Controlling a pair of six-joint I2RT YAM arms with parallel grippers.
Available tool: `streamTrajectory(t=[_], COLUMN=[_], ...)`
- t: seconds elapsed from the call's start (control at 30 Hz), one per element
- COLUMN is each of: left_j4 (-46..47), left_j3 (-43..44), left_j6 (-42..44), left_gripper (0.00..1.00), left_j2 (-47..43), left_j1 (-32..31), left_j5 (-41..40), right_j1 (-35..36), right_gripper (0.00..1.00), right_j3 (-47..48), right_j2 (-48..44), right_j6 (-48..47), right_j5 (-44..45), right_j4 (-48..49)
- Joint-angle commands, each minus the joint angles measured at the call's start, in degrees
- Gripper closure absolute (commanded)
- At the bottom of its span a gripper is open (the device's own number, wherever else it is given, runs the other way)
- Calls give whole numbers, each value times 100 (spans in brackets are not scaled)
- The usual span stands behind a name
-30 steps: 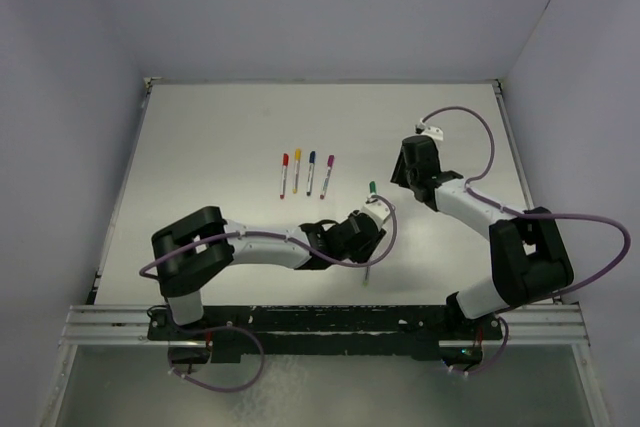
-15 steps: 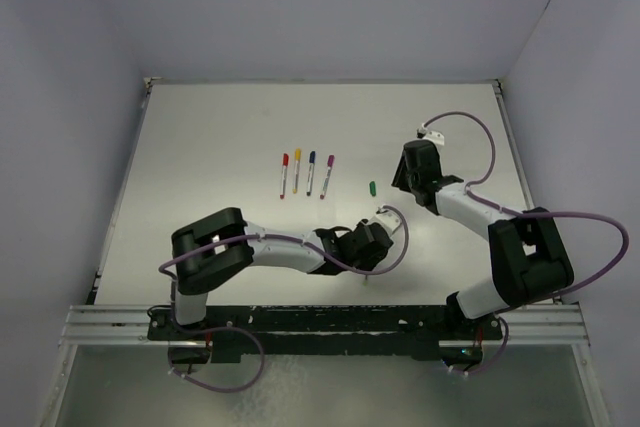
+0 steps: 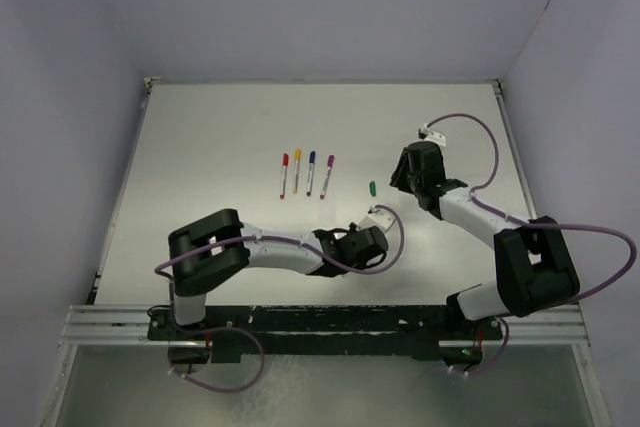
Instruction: Insert the pens into the pen caps
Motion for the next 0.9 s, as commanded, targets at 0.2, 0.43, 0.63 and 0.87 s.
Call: streamTrajectory(t=[0.2, 0.43, 0.63, 0.87], left_j4=[-828, 32, 546, 694], left_j3=[-705, -1533, -1836, -1841], left_j6=[-494, -475, -137, 52], left_gripper=[100, 100, 100, 100], left_j2=[-71, -1326, -2309, -2721], left_j1=[50, 438, 594, 670], left_j5=[382, 569, 467, 578], right_j1=[-7, 55, 392, 763], right_gripper=[63, 66, 66, 69], right_j3=[327, 595, 1028, 1355], right_j2=[10, 385, 980, 1562], right_j6=[-469, -1014, -1222, -1185], right_j5=[-448, -912, -932, -626], right_j4=[114, 18, -113, -188])
